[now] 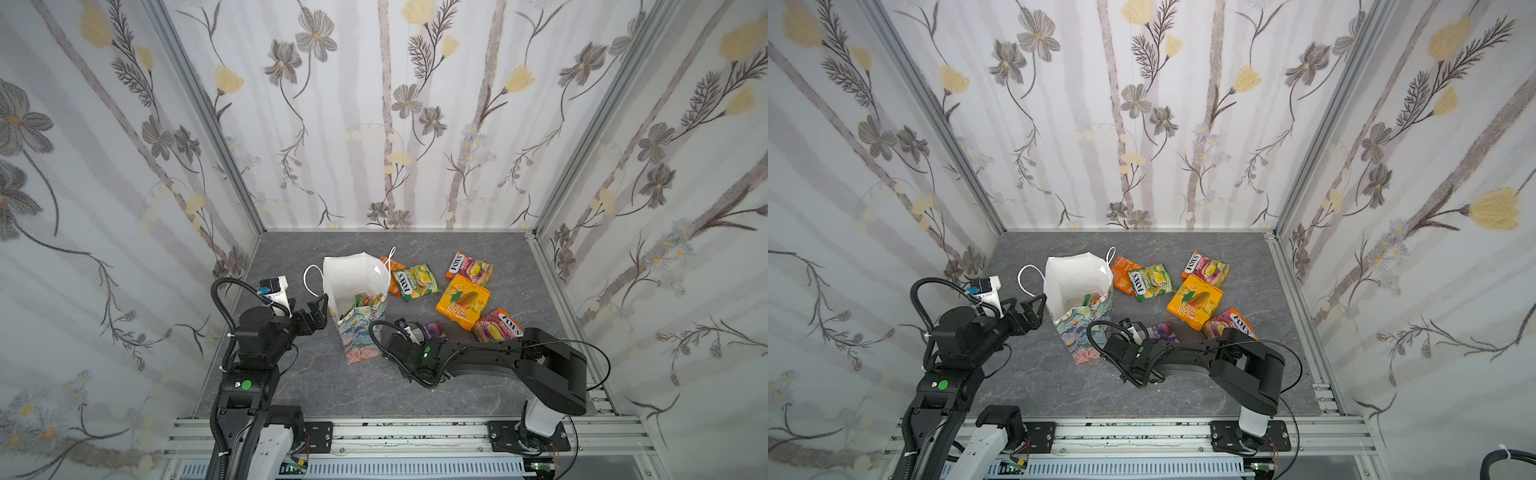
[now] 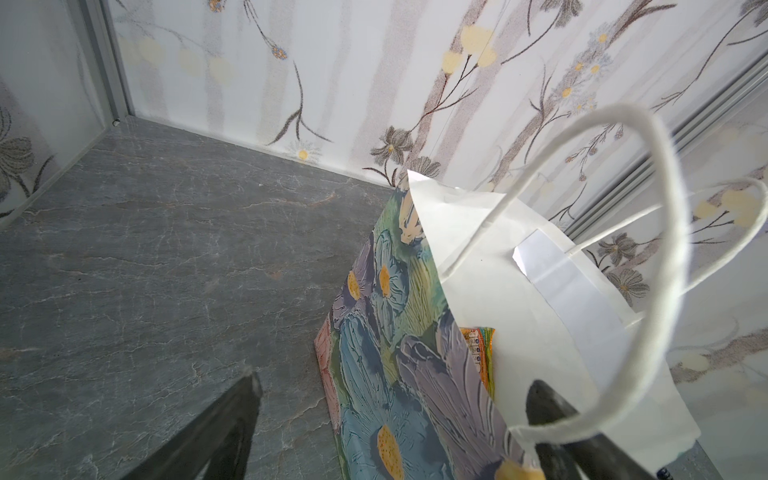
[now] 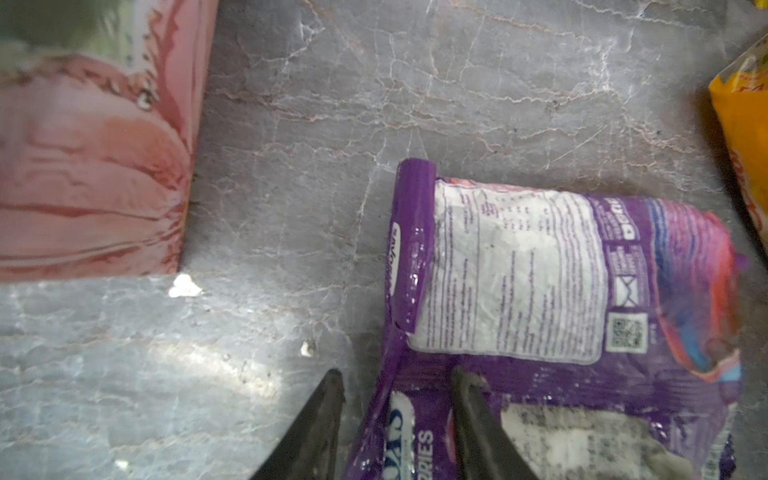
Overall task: Place the snacks into the paper bag
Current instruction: 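Lift the purple packet with the right gripper toward the bag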
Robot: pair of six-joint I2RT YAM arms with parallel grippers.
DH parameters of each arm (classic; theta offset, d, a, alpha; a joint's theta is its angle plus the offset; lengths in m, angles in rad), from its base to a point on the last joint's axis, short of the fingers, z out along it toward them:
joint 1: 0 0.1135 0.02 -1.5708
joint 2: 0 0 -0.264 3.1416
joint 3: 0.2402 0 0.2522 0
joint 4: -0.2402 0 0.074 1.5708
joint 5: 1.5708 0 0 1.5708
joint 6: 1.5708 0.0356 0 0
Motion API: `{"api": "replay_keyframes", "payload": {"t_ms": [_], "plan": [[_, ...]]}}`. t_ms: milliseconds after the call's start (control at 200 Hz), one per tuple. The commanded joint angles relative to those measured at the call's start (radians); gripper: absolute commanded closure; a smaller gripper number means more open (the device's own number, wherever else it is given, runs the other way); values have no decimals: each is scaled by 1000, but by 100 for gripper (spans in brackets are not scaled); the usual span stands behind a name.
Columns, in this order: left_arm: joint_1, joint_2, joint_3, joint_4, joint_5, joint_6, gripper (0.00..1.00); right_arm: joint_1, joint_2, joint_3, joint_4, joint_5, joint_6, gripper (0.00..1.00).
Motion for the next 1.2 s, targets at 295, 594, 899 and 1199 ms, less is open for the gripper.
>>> {"api": "replay_keyframes", "payload": {"t_ms": [295,594,899,1199], "plan": [[0,-3,-4,14,-1,6,0,-3,21,5,-46,-29,41,100],[0,-3,-3,14,-1,6,0,-21,-111,-41,18,-79,15,100],[0,-5,-3,15,-1,6,0,-91,-295,-151,160,-215,-21,100],[0,-6,-3,16,0,6,0,-212,-483,-259,260,-365,-62,100]]}}
